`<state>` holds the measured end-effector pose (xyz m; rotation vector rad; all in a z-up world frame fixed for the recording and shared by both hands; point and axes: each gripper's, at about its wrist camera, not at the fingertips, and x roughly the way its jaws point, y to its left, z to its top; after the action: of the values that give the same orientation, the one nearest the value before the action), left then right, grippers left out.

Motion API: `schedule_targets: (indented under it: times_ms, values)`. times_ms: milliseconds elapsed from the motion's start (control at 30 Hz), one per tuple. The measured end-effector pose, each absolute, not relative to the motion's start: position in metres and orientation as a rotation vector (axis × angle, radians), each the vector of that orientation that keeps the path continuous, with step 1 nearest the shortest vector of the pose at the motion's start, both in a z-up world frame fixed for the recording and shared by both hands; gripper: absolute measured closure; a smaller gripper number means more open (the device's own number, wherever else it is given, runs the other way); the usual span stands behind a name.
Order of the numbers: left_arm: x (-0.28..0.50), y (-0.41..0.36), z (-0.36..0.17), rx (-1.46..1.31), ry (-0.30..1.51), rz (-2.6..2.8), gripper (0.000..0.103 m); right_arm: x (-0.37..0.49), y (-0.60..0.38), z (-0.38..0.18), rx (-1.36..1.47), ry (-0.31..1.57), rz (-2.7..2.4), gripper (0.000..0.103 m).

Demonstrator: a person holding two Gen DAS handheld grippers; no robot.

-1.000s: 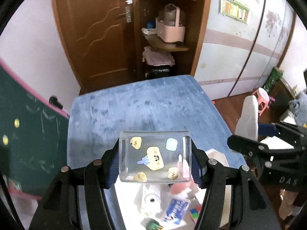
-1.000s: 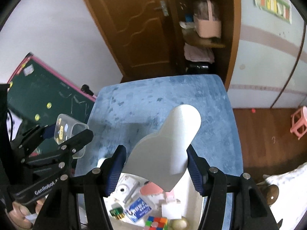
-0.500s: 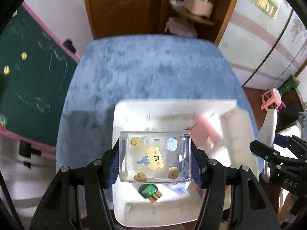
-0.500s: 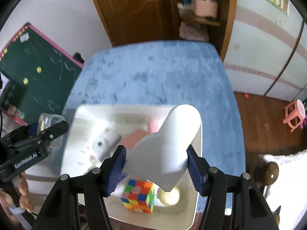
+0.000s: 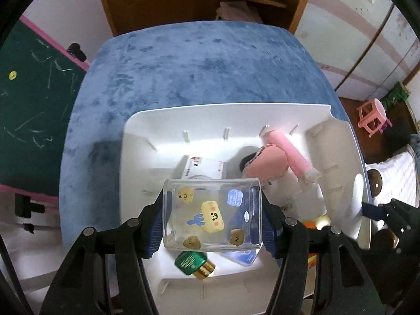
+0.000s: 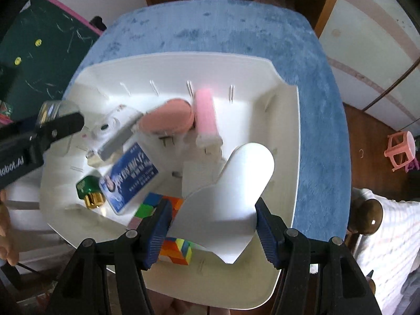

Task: Organize rigid objects
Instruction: 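Carry the clear box and white block into the tray and release both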

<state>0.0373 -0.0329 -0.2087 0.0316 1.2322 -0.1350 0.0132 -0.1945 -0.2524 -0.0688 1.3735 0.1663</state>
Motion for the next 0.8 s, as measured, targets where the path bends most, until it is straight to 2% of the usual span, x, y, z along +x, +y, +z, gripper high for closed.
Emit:
schedule_targets:
  times_ms: [267,800]
  values:
    - [0.062,-0.045,-0.225,0.05,1.25,-0.134,0.039,0.011,-0.196,-0.264,-0.067,1.427,0.16,0.039]
    - [0.102,-0.05,-0.251,-0.028,1.312,-0.118,0.038,-0.002,-0.196,-0.221,-0.067,1.283,0.184,0.039]
